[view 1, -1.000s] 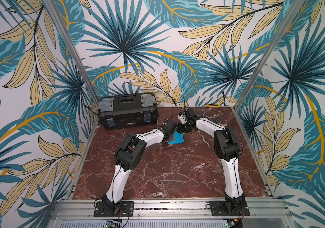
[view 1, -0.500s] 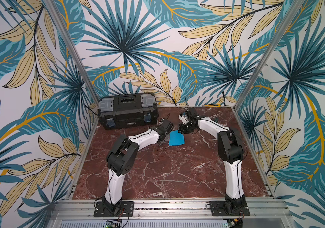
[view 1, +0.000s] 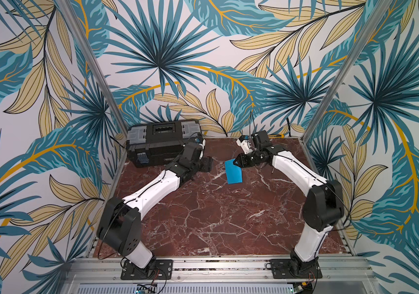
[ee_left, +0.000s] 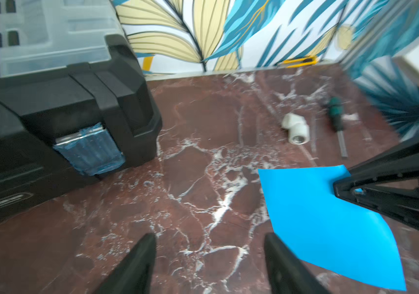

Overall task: Fold the square paper along the opposite sides
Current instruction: Pick up the paper from the center of the board.

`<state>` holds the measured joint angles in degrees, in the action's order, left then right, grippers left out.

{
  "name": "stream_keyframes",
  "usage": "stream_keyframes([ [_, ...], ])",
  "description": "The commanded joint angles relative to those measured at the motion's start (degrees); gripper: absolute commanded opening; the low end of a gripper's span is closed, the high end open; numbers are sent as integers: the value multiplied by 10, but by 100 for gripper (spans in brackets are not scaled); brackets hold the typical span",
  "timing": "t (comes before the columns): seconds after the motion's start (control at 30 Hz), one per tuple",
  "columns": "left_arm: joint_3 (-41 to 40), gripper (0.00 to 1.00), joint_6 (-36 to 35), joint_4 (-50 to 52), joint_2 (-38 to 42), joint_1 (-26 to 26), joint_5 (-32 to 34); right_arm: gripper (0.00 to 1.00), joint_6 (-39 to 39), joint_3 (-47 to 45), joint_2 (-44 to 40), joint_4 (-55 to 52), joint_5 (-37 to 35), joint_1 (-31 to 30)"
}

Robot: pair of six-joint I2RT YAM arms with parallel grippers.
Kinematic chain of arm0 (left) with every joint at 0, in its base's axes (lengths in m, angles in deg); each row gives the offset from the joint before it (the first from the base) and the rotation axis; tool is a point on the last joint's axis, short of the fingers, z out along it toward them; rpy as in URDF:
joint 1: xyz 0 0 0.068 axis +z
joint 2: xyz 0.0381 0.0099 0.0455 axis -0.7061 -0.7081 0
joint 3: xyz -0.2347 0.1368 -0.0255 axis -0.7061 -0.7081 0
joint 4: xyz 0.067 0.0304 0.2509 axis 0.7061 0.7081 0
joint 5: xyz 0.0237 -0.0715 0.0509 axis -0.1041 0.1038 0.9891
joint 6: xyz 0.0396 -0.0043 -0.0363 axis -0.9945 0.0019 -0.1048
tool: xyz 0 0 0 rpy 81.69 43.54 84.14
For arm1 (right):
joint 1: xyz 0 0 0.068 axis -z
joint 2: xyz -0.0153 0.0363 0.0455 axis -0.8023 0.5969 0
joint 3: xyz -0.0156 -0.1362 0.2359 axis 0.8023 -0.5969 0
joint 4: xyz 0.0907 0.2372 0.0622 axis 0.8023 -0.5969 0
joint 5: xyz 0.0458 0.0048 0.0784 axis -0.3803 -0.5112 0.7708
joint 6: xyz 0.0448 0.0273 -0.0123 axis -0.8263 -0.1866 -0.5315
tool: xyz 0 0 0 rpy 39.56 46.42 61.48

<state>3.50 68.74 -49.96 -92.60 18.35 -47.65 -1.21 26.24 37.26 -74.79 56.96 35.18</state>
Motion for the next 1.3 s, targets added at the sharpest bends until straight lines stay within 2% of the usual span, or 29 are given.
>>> stream_keyframes([
  [0.0, -52, 82, -46, -118, 92, 35, -268, 22, 4, -16, -116, -35, 32, -4],
  [0.1, -70, 87, -56, -146, 141, 40, -424, 24, 0, -15, -191, -62, 46, -6],
  [0.2, -91, 90, -4, -228, 160, 40, -540, 24, -2, 3, -239, -93, 60, -10],
  [0.33, -102, 92, 71, -318, 154, 40, -610, 24, -2, 36, -278, -125, 75, -19],
  [0.6, -102, 95, 148, -422, 128, 29, -637, 24, -3, 66, -298, -139, 81, -38],
  [0.83, -68, 93, 131, -391, 92, -20, -639, 24, 2, 77, -284, -141, 78, -50],
  [0.97, -56, 84, 102, -351, 90, -32, -630, 24, 5, 84, -280, -141, 76, -55],
  [1.17, -53, 63, 102, -350, 100, -32, -622, 24, 8, 85, -277, -142, 74, -59],
  [1.27, -52, 57, 103, -352, 107, -32, -618, 24, 10, 84, -276, -144, 74, -62],
])
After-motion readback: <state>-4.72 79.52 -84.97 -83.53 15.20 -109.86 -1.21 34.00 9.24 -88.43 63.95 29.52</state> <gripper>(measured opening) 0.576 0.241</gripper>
